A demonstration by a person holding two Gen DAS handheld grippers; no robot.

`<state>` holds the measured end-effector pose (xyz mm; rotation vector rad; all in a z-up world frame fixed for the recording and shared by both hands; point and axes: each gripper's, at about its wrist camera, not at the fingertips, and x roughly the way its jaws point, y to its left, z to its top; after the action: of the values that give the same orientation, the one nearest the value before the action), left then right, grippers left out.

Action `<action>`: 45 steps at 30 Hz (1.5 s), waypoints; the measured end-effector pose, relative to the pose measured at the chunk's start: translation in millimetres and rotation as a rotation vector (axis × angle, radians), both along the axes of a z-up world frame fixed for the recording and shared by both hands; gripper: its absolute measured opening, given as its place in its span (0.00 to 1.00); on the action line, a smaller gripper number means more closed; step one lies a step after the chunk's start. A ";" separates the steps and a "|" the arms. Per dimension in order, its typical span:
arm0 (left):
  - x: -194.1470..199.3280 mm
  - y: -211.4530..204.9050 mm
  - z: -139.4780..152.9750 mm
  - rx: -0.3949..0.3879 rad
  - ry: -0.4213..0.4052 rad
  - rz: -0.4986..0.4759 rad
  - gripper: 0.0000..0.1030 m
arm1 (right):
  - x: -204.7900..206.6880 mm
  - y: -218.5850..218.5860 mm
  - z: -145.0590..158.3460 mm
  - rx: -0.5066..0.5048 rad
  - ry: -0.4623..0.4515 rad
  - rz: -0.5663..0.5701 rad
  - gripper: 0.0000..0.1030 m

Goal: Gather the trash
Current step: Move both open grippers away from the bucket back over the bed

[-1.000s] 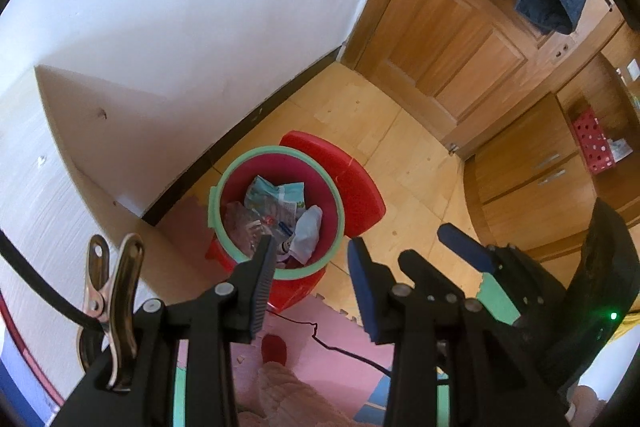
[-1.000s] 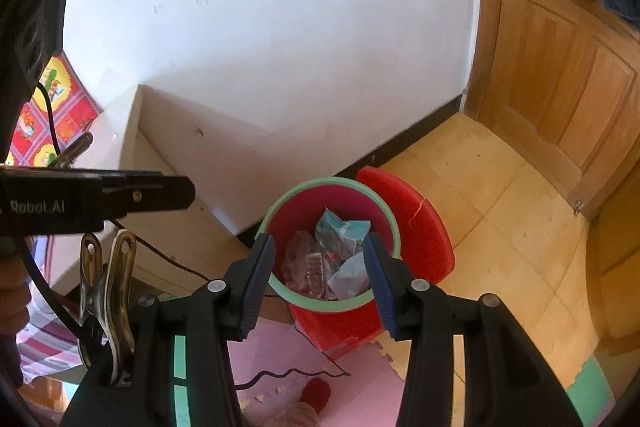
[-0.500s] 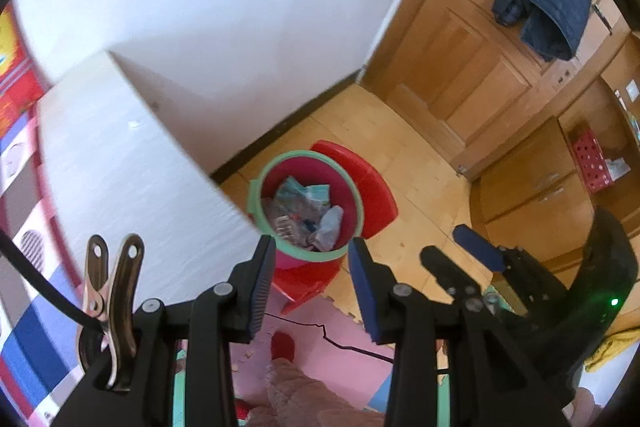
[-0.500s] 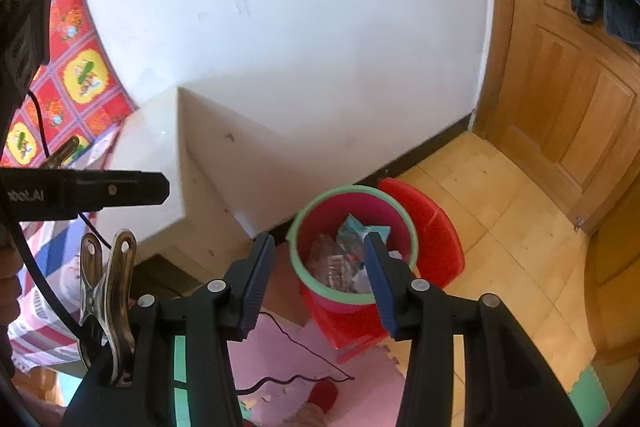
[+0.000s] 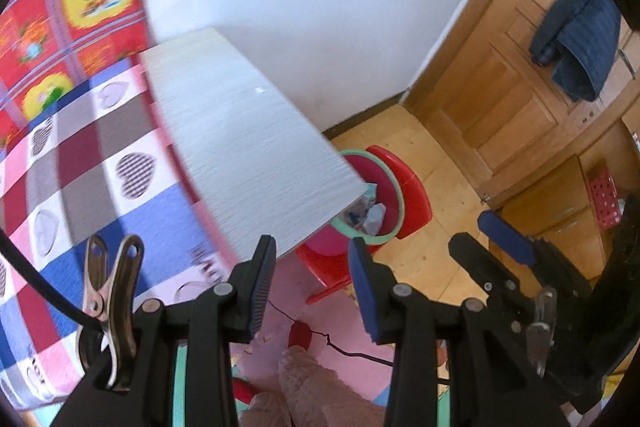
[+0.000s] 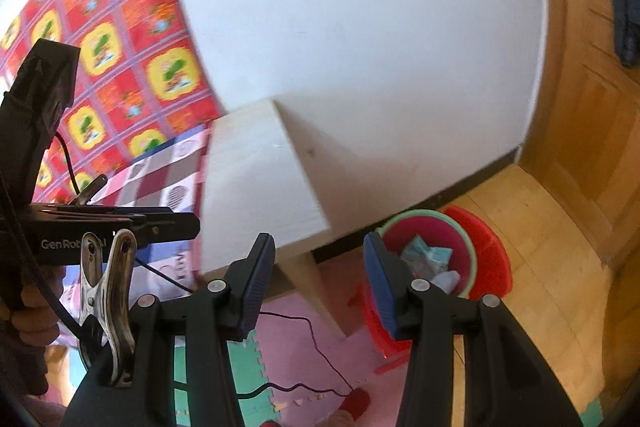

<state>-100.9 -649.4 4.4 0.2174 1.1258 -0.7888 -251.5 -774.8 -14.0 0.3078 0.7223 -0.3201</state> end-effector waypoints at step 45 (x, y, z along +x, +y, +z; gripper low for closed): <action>42.4 404.5 28.5 0.048 -0.063 0.732 0.38 | 151.7 319.5 25.7 0.027 -0.008 0.670 0.46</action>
<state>-58.5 -244.9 32.9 -0.1321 1.0593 -0.1029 -99.9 -455.3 11.6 0.0797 0.7803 0.3263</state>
